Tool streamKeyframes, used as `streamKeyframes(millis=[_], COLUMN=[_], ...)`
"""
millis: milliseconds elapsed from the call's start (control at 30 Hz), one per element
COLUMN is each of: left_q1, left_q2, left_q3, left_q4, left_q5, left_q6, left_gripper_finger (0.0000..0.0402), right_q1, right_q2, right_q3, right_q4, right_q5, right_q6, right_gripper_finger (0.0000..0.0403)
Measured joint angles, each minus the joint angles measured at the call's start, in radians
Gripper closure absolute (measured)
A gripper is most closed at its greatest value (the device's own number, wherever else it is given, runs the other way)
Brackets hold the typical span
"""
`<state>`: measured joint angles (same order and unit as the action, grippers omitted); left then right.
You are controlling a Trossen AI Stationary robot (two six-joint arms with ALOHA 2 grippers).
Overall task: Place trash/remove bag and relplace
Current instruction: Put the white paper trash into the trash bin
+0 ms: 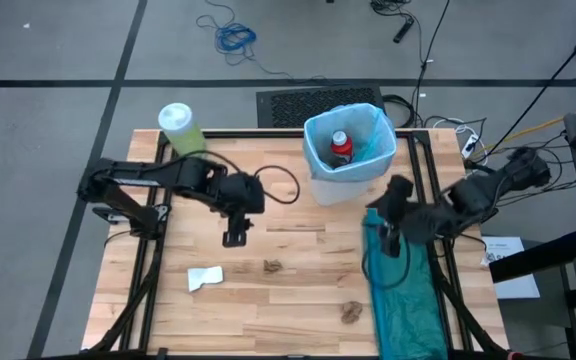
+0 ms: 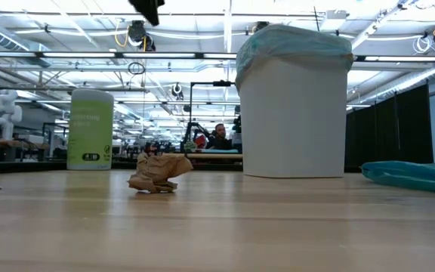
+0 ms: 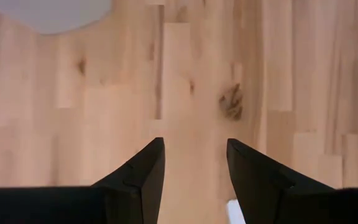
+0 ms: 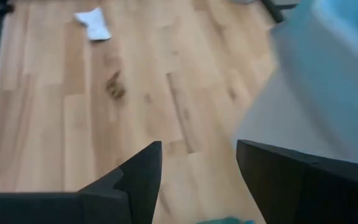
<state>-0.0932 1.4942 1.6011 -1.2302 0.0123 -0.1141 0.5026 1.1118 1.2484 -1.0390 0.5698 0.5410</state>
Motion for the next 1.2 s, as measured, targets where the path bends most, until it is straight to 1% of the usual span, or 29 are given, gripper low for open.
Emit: streamKeyframes(millis=[167, 300, 400, 567, 733, 833, 1000, 1067, 1200], left_q1=[-0.050, -0.126, -0.201, -0.339, -0.435, -0.466, -0.499, -0.505, -0.505], left_q2=[-0.115, -0.186, -0.211, -0.201, -0.149, -0.111, -0.066, -0.067, -0.072], left_q3=[-0.289, -0.461, -0.546, -0.607, -0.608, -0.608, -0.611, -0.633, -0.718], left_q4=[0.216, 0.221, 0.223, 0.217, 0.258, 0.218, 0.033, 0.048, 0.126], left_q5=[0.070, 0.077, 0.111, 0.115, 0.065, 0.059, 0.087, 0.099, 0.122], left_q6=[-0.117, -0.277, -0.414, -0.611, -0.724, -0.799, -0.878, -0.883, -0.875], left_gripper_finger=[0.0234, 0.0234, 0.0234, 0.0234, 0.0233, 0.0233, 0.0233, 0.0233, 0.0233], right_q1=[0.046, 0.050, 0.050, 0.049, 0.049, 0.049, 0.049, 0.049, 0.055], right_q2=[0.000, 0.000, 0.000, -0.001, 0.000, 0.000, 0.000, 0.000, 0.000], right_q3=[-0.092, -0.136, -0.149, -0.149, -0.150, -0.150, -0.150, -0.150, -0.150], right_q4=[0.084, 0.160, 0.212, 0.231, 0.248, 0.252, 0.251, 0.251, 0.250], right_q5=[-0.004, -0.046, -0.050, -0.047, -0.043, -0.042, -0.042, -0.045, -0.046], right_q6=[0.048, 0.051, 0.043, 0.042, 0.039, 0.039, 0.039, 0.038, 0.015], right_gripper_finger=[0.0197, 0.0197, 0.0197, 0.0197, 0.0197, 0.0197, 0.0197, 0.0197, 0.0197])
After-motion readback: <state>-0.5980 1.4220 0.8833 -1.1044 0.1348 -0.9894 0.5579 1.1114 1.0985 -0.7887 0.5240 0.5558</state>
